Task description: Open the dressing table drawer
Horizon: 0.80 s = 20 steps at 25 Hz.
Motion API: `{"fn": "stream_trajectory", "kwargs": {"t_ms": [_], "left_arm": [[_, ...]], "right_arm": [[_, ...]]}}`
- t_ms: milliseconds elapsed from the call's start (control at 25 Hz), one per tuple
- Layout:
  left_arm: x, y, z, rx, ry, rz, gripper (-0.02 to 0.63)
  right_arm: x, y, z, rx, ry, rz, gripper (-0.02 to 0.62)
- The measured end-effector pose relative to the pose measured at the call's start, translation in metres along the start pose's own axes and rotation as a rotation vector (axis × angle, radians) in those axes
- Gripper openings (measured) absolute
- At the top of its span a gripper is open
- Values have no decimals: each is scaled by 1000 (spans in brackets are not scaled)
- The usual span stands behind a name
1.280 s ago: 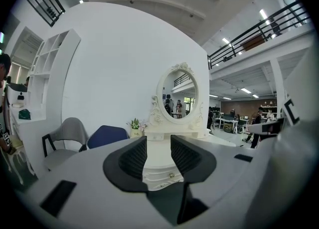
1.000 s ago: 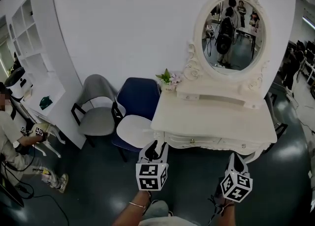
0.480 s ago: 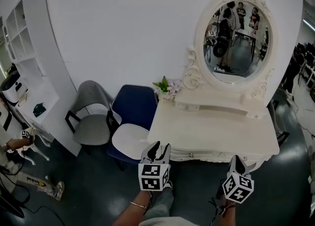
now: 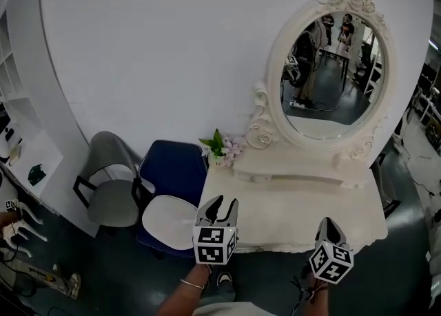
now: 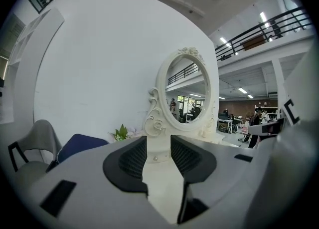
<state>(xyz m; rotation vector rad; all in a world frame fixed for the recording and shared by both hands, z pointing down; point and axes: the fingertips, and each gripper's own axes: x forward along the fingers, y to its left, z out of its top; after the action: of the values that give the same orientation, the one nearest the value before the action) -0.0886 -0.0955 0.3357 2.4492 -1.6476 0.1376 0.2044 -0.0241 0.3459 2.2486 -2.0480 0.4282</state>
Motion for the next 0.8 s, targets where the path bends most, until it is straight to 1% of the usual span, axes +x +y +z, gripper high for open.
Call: {"fn": "stream_trajectory", "kwargs": {"t_ms": [240, 440, 600, 800], "left_arm": [[59, 21, 14, 8, 11, -12, 153], [94, 38, 24, 25, 17, -18, 153], [113, 50, 23, 23, 32, -17, 153], [124, 57, 16, 19, 52, -13, 153]], "right_arm": [[58, 6, 13, 11, 5, -7, 6], [100, 14, 19, 26, 11, -6, 6], [121, 26, 19, 28, 25, 8, 6], [137, 33, 12, 16, 64, 15, 6]]}}
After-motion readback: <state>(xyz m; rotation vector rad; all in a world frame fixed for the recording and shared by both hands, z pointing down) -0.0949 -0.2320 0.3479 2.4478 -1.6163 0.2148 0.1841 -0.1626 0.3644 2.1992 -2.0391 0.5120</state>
